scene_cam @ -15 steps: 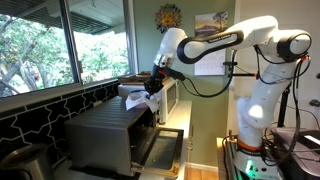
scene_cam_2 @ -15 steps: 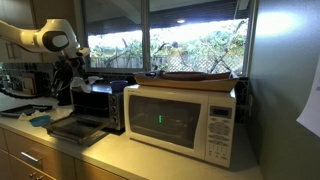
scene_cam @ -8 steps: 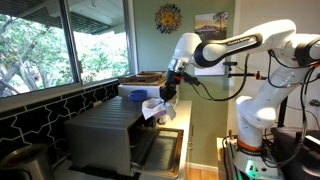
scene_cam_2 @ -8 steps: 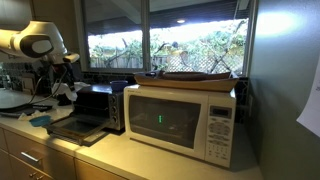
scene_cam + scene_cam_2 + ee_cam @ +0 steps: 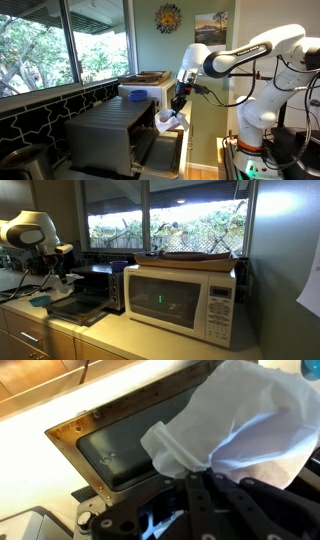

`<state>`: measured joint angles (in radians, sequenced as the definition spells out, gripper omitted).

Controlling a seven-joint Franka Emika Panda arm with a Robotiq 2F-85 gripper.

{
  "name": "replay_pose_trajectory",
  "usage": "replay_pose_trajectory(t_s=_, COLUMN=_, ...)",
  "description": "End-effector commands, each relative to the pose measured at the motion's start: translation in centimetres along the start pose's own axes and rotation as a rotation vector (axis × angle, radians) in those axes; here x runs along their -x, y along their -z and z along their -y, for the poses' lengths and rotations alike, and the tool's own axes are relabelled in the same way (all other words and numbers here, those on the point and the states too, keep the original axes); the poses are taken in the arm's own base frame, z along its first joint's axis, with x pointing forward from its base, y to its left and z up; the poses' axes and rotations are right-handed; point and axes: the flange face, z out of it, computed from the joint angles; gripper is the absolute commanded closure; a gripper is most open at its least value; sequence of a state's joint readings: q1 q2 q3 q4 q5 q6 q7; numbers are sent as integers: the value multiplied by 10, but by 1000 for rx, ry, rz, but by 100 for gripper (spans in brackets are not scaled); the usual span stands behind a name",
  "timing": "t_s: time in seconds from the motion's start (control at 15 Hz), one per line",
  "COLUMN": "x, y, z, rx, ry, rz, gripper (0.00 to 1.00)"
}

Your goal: Cover the paper towel on the purple bowl and then put it in the oven

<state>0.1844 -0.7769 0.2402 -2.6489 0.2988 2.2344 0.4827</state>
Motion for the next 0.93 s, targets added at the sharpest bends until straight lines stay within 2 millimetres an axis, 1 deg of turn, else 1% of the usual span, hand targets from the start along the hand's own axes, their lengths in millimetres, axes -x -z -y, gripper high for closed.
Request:
replay_pose_trajectory(t_s=0.0, x=5, y=-21, z=-6, rx=0, ry=-57, rz=-18, gripper=99)
replay_pose_trajectory(t_s=0.27, x=-10, y=-33, z=-3, rx=-74, ry=-184, rz=-137, gripper=99)
replay_pose_trajectory(t_s=0.4, x=-15, y=-41, z=-2, rx=-82, ry=-227, rz=-183, gripper=99)
replay_pose_trajectory(t_s=0.6, x=-17, y=-60, z=-2, rx=-67, ry=-282, rz=-205, gripper=99)
replay_pose_trajectory(t_s=0.73, x=-20, y=-67, z=-1, rx=-63, ry=-311, rz=-209, gripper=99)
replay_pose_trajectory(t_s=0.87, x=-24, y=-70, z=0, rx=-65, ry=-341, rz=-219, gripper=99)
